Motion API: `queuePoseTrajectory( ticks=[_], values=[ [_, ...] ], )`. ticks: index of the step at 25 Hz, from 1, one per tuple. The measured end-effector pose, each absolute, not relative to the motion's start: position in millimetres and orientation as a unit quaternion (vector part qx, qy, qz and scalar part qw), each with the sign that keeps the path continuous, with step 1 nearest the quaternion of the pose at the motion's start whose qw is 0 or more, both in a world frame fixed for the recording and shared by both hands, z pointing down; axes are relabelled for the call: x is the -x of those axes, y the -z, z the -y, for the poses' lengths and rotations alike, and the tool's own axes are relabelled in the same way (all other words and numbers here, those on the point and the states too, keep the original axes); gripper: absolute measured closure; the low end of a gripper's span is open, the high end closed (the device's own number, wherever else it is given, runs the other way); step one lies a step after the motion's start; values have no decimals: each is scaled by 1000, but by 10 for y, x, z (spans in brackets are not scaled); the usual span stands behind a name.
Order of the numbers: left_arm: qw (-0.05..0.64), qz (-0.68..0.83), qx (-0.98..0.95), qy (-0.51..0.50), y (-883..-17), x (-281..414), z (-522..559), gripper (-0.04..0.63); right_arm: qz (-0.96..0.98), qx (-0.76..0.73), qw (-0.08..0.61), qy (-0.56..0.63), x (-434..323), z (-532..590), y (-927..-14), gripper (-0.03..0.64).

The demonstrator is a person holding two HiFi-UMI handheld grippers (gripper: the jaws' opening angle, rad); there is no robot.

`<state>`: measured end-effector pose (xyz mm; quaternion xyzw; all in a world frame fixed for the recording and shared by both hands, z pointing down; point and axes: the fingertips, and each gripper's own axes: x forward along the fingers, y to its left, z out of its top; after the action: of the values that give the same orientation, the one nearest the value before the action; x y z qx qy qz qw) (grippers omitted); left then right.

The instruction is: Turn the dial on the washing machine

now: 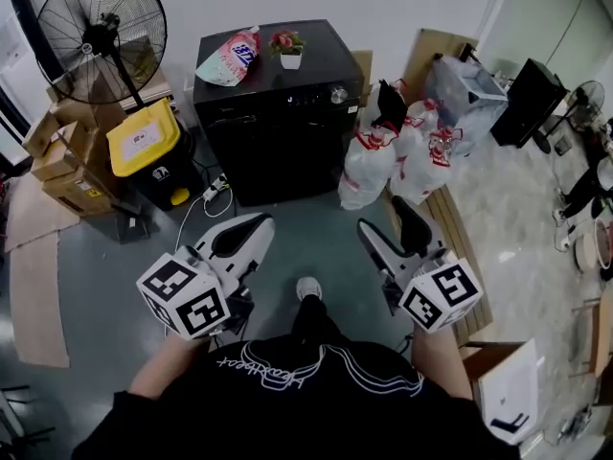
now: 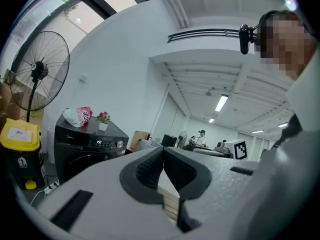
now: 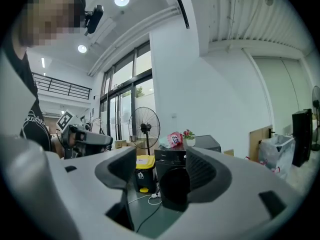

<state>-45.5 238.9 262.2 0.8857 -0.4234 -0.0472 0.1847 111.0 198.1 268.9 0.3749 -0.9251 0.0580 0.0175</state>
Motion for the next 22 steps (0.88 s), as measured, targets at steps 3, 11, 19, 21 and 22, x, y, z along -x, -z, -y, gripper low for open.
queuePoseTrajectory(
  ticks=[3,11,19,21,22],
  values=[
    [197,432,-879,46,-2671,429,-1881,591,928,-366,27,-67,-1109,-1462,-2729,311],
    [209,454,-866,34,-2718,381,-615,591,934,-345,37,-84,-1113,-214,-2790,284],
    [205,460,-864,25,-2749,338,129,591,935,-342,49,-83,-1165,513,-2863,268],
    [204,463,-862,24,-2774,359,214,591,935,-341,56,-81,-1157,606,-2903,267],
    [204,465,-861,25,-2788,375,249,591,935,-341,59,-81,-1154,651,-2927,267]
  ],
)
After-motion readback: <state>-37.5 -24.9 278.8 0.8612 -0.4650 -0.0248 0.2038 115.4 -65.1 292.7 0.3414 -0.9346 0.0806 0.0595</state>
